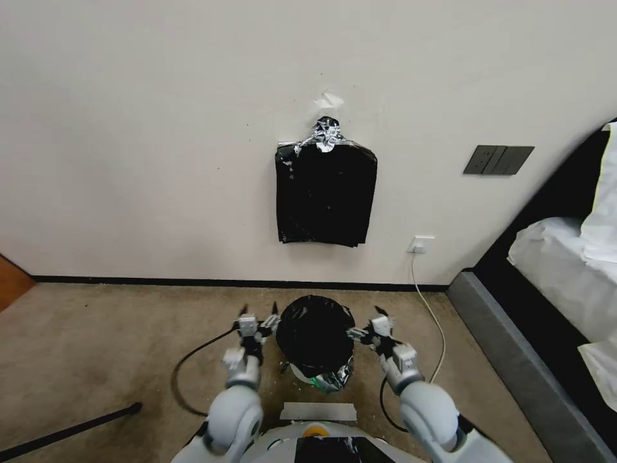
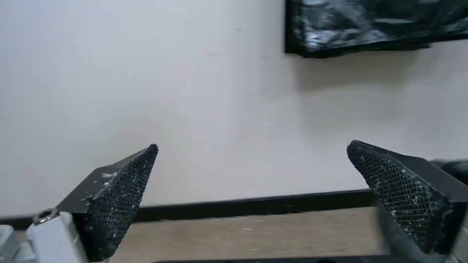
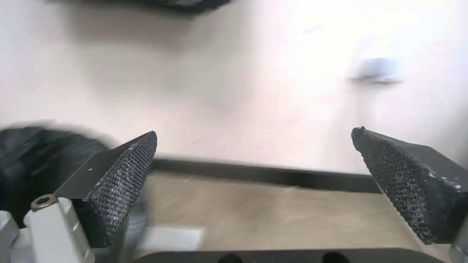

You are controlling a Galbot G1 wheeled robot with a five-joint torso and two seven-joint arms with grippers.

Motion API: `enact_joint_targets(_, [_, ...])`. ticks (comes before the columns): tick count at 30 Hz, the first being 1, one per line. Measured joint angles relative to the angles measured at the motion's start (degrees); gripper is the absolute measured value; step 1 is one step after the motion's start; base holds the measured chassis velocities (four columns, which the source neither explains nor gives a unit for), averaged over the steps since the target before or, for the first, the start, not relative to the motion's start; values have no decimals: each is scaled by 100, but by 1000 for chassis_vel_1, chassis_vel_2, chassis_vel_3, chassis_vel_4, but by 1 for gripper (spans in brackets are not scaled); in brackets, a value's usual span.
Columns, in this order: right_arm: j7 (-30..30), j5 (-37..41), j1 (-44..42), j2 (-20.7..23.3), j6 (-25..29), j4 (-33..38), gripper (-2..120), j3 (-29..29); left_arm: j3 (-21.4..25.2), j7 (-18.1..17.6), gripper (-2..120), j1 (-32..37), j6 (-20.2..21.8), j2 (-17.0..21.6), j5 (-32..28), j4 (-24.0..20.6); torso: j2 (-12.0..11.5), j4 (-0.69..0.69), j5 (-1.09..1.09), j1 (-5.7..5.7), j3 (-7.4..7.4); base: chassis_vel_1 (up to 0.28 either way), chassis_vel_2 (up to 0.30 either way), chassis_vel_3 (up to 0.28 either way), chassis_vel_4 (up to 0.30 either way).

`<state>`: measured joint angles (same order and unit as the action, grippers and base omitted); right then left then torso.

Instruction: Place a trash bag onto the trash bin.

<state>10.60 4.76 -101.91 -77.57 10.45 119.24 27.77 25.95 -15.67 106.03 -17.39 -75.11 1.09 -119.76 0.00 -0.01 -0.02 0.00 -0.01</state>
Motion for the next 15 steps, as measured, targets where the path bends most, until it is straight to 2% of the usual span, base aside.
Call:
enact_joint_targets(2, [-43, -35, -62, -88, 123, 0, 100, 64, 68, 37, 100, 108, -107, -65, 5, 12, 0, 0, 0, 0, 0, 0, 0, 0, 0])
enact_joint_targets(3, [-181, -147, -182, -247, 417, -6, 100, 131, 190, 139, 100, 319, -341, -220, 9, 34, 0, 1, 1, 0, 0, 0, 0, 0, 0])
enact_joint_targets(5, [-335, -318, -237, -357, 656, -27, 100, 96, 247, 231, 100, 436, -493, -332, 10, 36, 0, 2, 2, 0, 0, 0, 0, 0, 0])
enact_joint_targets(15, [-374, -364, -222, -355, 688, -29, 100, 41, 238, 238, 100, 429, -501, -350, -30, 36, 0, 1, 2, 0, 1, 0, 0, 0, 0])
